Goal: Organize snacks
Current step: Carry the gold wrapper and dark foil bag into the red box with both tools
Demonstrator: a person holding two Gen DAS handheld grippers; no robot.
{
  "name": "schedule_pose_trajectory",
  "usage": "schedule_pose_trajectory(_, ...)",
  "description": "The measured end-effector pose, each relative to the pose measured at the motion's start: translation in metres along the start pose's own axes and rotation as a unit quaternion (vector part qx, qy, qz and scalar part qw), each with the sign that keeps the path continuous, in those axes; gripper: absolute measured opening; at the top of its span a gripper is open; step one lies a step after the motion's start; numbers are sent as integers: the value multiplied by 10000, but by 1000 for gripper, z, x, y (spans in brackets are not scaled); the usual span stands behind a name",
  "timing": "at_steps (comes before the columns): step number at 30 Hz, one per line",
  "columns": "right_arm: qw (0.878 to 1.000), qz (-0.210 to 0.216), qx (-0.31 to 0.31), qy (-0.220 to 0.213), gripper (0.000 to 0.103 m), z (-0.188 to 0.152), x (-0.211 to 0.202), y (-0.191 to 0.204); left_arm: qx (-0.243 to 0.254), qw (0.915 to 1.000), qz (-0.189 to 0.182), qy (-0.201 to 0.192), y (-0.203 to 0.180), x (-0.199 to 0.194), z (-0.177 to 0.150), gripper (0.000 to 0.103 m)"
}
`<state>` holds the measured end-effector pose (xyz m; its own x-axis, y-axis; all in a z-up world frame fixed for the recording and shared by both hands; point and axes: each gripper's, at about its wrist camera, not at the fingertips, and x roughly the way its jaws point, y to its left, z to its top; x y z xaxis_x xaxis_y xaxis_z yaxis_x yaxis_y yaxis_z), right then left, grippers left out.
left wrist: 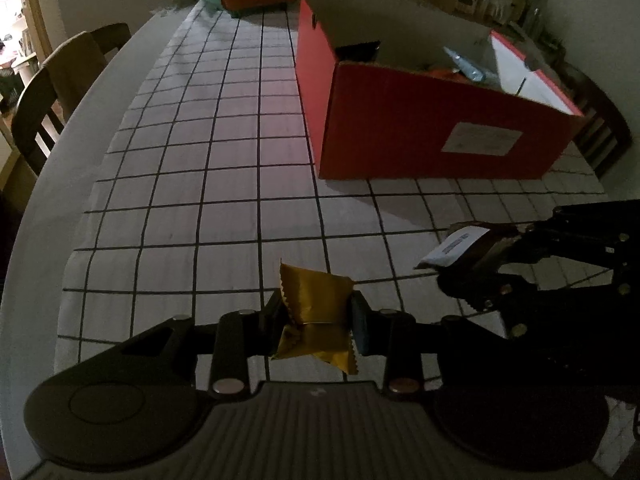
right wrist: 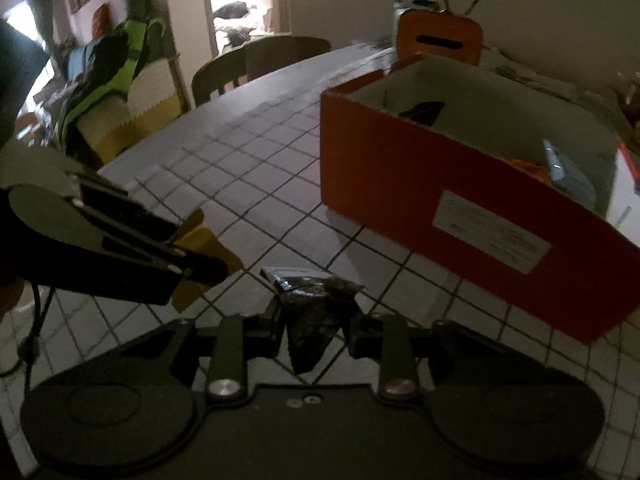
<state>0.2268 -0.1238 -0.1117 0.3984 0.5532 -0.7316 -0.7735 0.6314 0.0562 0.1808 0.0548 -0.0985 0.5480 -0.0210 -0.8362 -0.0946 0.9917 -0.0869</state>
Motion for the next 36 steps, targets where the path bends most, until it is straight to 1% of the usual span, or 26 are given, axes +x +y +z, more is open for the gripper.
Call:
schedule_pose_trajectory(7, 9992, -186, 272, -244, 27, -1, -36, 0, 19, 9996, -144, -236, -9, -31, -1, 33)
schedule_pose_trajectory(15, 9970, -431, 419, -481, 28, 6, -74, -6, 172, 9980, -316, -526, -27, -60, 10, 33)
schedule_pose_trajectory(21, 9947, -640, 467, -659, 28, 18, -93, -13, 324, 9953, -408, -811, -40, -77, 27, 33)
schedule_pose_trajectory(27, 9918, -786, 489, -885, 28, 36, -107, -29, 432, 9923, -431, -1079, -49, -88, 51, 33)
schedule_pose_trajectory(31, 9894, -922, 466, -1022, 28, 50, -111, -41, 490, 9904, -428, -1220, -56, -91, 71, 33)
schedule_pose_trajectory(36, 9877, -1022, 445, -1097, 28, 64, -111, -60, 578, 9887, -384, -1326, -65, -88, 92, 33)
